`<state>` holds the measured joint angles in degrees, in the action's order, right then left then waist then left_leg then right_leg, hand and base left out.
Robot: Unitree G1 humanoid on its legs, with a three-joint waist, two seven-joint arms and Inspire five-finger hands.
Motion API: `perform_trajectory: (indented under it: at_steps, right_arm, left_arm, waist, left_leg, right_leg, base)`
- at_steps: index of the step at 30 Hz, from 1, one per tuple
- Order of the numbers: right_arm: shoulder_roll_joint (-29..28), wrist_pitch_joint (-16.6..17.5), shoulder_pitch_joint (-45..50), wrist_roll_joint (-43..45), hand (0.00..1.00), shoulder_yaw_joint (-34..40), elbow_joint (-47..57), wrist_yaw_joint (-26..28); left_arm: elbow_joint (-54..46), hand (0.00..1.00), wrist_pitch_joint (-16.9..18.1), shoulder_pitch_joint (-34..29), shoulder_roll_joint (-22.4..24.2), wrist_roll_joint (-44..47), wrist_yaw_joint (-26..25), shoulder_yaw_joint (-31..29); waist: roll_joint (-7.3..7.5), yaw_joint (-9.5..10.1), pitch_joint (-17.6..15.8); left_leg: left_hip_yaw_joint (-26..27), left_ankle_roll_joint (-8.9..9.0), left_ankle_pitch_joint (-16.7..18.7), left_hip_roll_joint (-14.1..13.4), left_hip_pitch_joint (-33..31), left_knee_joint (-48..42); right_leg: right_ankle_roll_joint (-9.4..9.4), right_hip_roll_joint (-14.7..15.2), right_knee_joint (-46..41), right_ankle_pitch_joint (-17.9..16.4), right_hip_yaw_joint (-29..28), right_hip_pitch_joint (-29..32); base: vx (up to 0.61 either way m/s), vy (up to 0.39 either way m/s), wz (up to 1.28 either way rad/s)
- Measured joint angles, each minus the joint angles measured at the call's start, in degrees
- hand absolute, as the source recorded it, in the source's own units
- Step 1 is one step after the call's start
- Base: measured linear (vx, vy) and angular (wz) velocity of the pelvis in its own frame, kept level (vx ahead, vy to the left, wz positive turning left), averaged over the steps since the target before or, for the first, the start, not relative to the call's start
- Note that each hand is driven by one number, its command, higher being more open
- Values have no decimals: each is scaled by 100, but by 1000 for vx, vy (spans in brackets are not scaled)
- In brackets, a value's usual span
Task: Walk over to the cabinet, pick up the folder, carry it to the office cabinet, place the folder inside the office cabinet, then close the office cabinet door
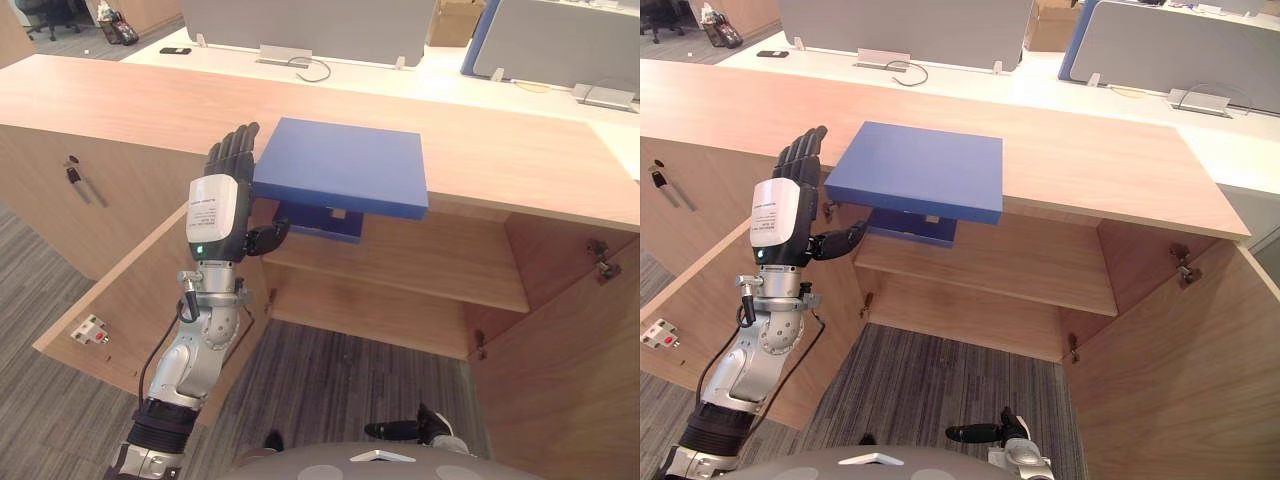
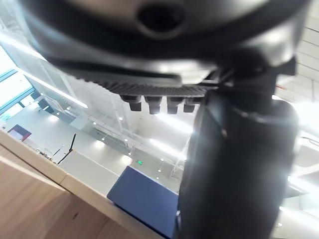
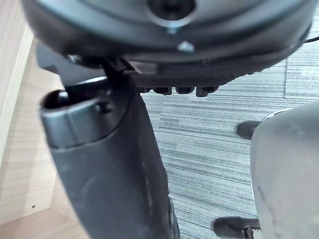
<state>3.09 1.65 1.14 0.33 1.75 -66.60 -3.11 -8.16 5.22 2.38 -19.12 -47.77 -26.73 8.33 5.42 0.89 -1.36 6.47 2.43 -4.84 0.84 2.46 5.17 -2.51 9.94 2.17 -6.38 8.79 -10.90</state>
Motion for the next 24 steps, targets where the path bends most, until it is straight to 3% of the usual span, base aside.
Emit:
perform_trajectory:
  at_steps: [8,24]
  right_arm:
    - [8,0,-38,-1,100,-9,0,1]
    - [21,1,-57,1,100,-10,-3,1]
  left_arm:
    - [165,100,65,185,-412,-21,106,282]
    - [431,100,121,866,-645,-241,116,532]
  waist:
    - [29,-97,-10]
    - [9,-172,-24]
  left_leg:
    - [6,6,10,-2,0,-18]
    - [20,14,18,-13,7,-3]
  right_leg:
    - [-59,-7,-3,38,-5,-1]
    - [-78,-7,9,53,-7,5]
  base:
    - [-7,-42,-1]
    - [-39,-23,-1]
